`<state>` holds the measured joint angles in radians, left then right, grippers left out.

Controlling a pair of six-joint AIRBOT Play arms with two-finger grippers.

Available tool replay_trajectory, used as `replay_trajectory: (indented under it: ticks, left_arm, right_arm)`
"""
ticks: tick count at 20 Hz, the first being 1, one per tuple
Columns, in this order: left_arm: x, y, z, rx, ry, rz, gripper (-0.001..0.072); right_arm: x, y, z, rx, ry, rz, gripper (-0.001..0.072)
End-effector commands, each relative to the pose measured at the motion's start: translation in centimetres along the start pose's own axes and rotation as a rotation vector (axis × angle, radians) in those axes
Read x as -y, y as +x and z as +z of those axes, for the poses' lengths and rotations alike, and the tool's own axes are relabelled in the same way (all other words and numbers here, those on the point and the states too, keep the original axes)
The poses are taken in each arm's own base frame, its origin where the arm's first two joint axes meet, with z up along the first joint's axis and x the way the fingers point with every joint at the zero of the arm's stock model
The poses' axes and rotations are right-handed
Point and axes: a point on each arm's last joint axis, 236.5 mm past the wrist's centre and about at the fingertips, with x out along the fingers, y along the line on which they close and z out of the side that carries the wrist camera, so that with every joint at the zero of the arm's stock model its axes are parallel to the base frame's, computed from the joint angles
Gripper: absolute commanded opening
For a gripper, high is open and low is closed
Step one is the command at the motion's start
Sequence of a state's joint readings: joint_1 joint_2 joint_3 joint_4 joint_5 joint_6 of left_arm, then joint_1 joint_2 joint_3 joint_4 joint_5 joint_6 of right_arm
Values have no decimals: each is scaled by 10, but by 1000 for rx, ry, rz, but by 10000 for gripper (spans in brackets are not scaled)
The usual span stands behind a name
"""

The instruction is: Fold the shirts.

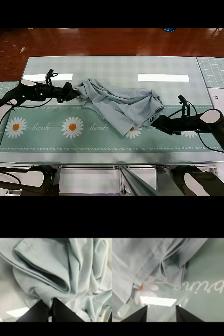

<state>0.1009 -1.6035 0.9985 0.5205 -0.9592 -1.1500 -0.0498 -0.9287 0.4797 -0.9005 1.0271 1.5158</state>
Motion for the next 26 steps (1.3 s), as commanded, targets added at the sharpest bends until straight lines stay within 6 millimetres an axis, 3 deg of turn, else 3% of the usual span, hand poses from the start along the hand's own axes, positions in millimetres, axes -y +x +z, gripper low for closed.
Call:
replay_trajectory:
  ticks: [1, 4, 11, 15, 16, 17, 19, 21, 22, 24, 26]
  left_arm:
    - [0, -2, 1, -4, 7, -2, 25]
    - [0, -2, 1, -5, 6, -4, 25]
    - [1, -2, -1, -12, 6, -7, 25]
    - [1, -2, -1, -13, 6, -7, 25]
    - [1, -2, -1, -13, 6, -7, 25]
    - [1, -2, -1, -16, 6, -8, 25]
    - [2, -2, -4, -27, 6, -14, 25]
    - [9, -9, -2, -38, 16, -35, 25]
    - [20, -19, 5, -41, 38, -61, 25]
    - [55, -51, 29, -2, 126, -112, 25]
    - [104, -99, 57, 89, 233, -150, 25]
  right_arm:
    - [-3, 1, 18, 83, 27, 2, 403]
    - [-5, 8, 20, 76, 57, 20, 403]
    - [-32, 52, 8, -81, 109, 168, 403]
    - [-57, 77, 27, -85, 81, 173, 402]
    - [-66, 78, 36, -80, 91, 192, 376]
    - [-72, 79, 45, -79, 95, 204, 299]
    - [-85, 77, 58, -74, 37, 221, 20]
    - [-117, 50, 78, -50, -77, 278, 20]
    - [-134, 27, 96, -5, -149, 291, 20]
    - [-163, -32, 137, 119, -265, 278, 20]
    - [-193, -112, 175, 287, -390, 239, 20]
